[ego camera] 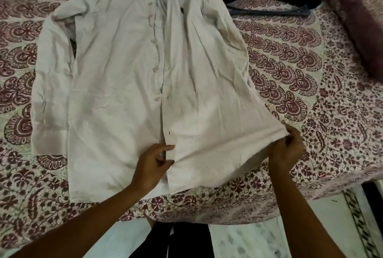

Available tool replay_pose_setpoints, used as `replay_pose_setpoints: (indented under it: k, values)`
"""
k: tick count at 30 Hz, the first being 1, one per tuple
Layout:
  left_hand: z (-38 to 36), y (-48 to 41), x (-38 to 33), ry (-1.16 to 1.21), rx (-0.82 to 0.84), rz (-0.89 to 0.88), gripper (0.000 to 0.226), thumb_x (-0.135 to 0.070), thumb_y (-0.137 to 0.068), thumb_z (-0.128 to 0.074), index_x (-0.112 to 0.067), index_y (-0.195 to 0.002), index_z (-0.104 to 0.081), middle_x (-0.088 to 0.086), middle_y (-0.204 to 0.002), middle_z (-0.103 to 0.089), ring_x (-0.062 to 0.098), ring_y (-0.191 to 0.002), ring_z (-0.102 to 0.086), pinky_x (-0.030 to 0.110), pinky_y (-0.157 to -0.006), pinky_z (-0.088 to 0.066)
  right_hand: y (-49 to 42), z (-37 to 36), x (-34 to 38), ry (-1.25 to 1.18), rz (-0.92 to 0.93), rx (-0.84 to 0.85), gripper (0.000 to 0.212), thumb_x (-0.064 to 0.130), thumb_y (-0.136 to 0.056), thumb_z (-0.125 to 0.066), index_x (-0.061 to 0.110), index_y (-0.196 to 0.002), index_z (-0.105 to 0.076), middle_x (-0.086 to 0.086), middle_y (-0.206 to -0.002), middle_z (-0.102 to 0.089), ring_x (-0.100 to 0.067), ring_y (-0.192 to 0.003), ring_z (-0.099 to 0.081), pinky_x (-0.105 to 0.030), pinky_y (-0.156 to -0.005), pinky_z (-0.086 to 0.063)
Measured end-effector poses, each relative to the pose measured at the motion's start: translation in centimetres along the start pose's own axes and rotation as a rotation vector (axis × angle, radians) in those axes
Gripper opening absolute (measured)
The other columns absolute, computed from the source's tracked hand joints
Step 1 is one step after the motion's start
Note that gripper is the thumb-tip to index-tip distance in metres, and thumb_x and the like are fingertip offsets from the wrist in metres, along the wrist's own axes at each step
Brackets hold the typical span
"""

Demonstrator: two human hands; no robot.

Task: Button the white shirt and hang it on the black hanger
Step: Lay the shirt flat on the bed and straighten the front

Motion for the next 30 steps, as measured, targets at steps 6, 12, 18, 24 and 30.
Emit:
replay_pose_setpoints:
  k: [6, 12, 18, 24, 30]
  values:
    - [-2.5, 0.3, -1.6, 0.002, 0.017, -0.045, 0.043, 0.006, -0.075, -0.07, -0.018, -0.11, -0.064, -0.009, -0.097, -0.056, 0.003, -0.062, -0.053, 0.005, -0.065, -0.044, -1.2, 1.4, -5.8, 0.041, -0.386, 0.06, 0.036, -0.006, -0.09, -0.043, 0.004, -0.12, -0.059, -0.008, -0.102, -0.061, -0.021, -0.086, -0.055, -0.03, -0.072, -0.048]
    - [-2.0, 1.0, -0.8, 0.004, -0.109, 0.04, 0.05, 0.002, -0.075, -0.072, -0.018, -0.119, -0.06, -0.018, -0.105, -0.058, 0.008, -0.069, -0.063, 0.01, -0.071, -0.051, -1.9, 2.3, -5.1, 0.173, -0.18, 0.114, 0.037, -0.002, -0.088, -0.038, 0.006, -0.115, -0.061, -0.013, -0.107, -0.065, -0.03, -0.097, -0.059, -0.04, -0.085, -0.049]
    - [-2.5, 1.2, -0.7, -0.109, -0.132, 0.095, 0.047, 0.002, -0.072, -0.074, -0.026, -0.108, -0.061, -0.005, -0.118, -0.052, 0.001, -0.066, -0.059, 0.005, -0.066, -0.047, 0.1, -1.5, -3.0, 0.577, 0.471, 0.348, 0.04, 0.028, -0.082, -0.038, 0.012, -0.107, -0.066, -0.017, -0.114, -0.062, -0.036, -0.101, -0.055, -0.043, -0.081, -0.047]
    - [-2.7, 0.8, -1.4, -0.305, -0.154, 0.223, 0.043, -0.022, -0.065, -0.083, -0.023, -0.101, -0.06, -0.009, -0.108, -0.045, 0.009, -0.063, -0.056, 0.027, -0.067, -0.049, 3.5, -4.9, 0.2, 0.555, 0.759, 0.404, 0.041, 0.03, -0.082, -0.045, 0.02, -0.121, -0.055, -0.018, -0.14, -0.044, -0.038, -0.13, -0.032, -0.052, -0.105, -0.028]
    - [-3.1, 1.8, -1.1, -0.389, -0.098, 0.252, 0.047, -0.032, -0.067, -0.081, -0.022, -0.102, -0.052, -0.009, -0.105, -0.044, 0.021, -0.073, -0.062, 0.035, -0.071, -0.053, 3.6, -6.2, 0.1, 0.498, 0.533, 0.363, 0.044, 0.041, -0.086, -0.04, 0.022, -0.124, -0.052, -0.018, -0.141, -0.042, -0.04, -0.126, -0.039, -0.054, -0.097, -0.039]
Point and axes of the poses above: each hand's wrist, its own y-axis away from the middle knuckle, its own z-axis out of the back of the hand, x = y × z, the point moved 5 cm from there along -y, towards the middle knuckle
